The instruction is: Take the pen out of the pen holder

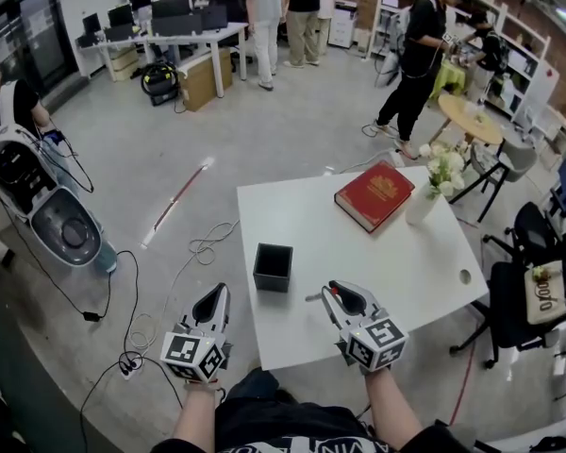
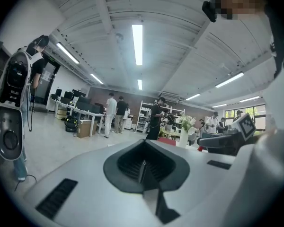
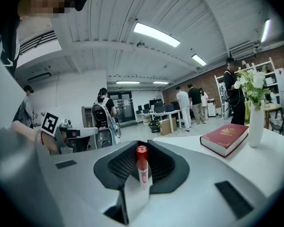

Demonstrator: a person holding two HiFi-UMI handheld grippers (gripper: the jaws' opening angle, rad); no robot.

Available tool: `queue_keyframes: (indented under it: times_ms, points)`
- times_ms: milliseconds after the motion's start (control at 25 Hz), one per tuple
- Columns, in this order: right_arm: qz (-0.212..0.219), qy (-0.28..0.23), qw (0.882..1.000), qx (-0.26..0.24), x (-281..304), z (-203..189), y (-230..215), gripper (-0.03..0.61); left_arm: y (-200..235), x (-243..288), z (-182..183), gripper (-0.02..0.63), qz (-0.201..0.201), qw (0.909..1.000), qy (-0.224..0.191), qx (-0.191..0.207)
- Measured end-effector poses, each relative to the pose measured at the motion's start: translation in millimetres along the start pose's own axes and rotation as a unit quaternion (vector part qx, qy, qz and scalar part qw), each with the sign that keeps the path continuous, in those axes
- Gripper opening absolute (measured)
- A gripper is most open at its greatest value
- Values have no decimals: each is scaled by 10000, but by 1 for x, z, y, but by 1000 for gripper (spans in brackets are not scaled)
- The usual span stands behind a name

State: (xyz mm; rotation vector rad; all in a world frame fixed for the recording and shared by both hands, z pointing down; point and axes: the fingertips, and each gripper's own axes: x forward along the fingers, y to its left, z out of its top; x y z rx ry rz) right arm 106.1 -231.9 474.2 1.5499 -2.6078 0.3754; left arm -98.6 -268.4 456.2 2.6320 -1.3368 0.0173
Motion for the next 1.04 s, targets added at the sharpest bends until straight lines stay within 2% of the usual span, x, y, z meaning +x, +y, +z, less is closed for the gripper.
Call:
queue_keyframes:
  times_ms: [1040]
  points:
    - [67, -25, 9999, 98, 13, 0, 15, 74, 18, -7, -6, 3, 33, 9999, 97, -44]
